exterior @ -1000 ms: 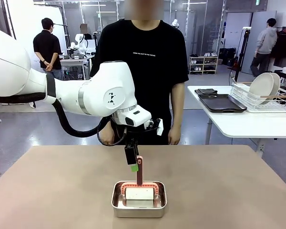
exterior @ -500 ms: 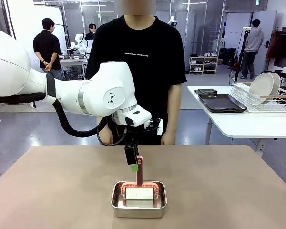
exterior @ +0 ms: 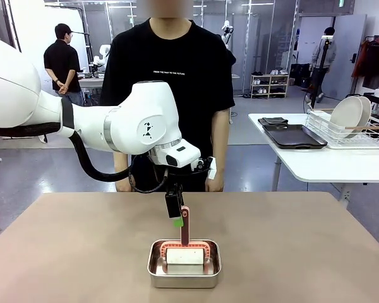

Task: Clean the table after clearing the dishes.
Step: Place the Lint Roller back on top of the Airtight Container.

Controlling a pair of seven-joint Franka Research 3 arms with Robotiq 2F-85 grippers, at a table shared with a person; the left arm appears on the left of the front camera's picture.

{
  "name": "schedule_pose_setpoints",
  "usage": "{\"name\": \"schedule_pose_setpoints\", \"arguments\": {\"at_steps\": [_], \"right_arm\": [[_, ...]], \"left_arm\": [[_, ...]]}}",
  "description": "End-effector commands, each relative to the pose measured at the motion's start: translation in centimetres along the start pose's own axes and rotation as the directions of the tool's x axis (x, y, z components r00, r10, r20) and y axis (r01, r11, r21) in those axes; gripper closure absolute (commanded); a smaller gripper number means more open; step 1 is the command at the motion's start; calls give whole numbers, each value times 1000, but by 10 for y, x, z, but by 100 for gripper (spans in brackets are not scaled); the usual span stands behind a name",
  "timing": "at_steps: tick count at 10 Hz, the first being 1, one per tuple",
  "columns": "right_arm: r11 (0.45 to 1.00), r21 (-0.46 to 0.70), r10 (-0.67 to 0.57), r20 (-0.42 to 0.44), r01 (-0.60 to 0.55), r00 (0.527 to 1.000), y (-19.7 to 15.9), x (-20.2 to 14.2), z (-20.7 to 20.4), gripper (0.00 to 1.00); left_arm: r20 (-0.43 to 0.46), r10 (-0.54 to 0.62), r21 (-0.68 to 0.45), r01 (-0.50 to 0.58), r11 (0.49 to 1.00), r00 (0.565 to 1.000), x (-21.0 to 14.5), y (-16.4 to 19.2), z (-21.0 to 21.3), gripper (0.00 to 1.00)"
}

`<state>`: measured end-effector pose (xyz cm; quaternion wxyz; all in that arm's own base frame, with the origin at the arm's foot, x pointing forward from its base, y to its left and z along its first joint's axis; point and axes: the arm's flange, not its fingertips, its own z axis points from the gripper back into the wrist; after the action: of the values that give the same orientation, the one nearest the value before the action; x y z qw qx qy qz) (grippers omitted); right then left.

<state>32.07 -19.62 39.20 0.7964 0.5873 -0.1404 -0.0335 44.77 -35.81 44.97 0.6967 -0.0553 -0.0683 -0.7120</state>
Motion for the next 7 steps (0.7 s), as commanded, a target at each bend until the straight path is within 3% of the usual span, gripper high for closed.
{"name": "schedule_pose_setpoints", "arguments": {"at_steps": [1,3,5,6,7], "right_arm": [[1000,-3,3,9,-3,1000,1,0,0,0],[1000,-3,3,9,-3,1000,1,0,0,0],[1000,-3,3,9,-3,1000,1,0,0,0],[1000,-3,3,9,-3,1000,1,0,0,0],[1000,-3,3,9,-3,1000,1,0,0,0]], "left_arm": [[16,98,37,-98,994,995,-12,9,28,0],[37,282,-46,-280,959,959,-48,16,65,0],[157,450,-202,-417,886,879,-98,19,101,0],[168,528,-288,-471,834,832,-126,15,111,0],[230,541,-394,-431,812,809,-155,8,123,0]]}}
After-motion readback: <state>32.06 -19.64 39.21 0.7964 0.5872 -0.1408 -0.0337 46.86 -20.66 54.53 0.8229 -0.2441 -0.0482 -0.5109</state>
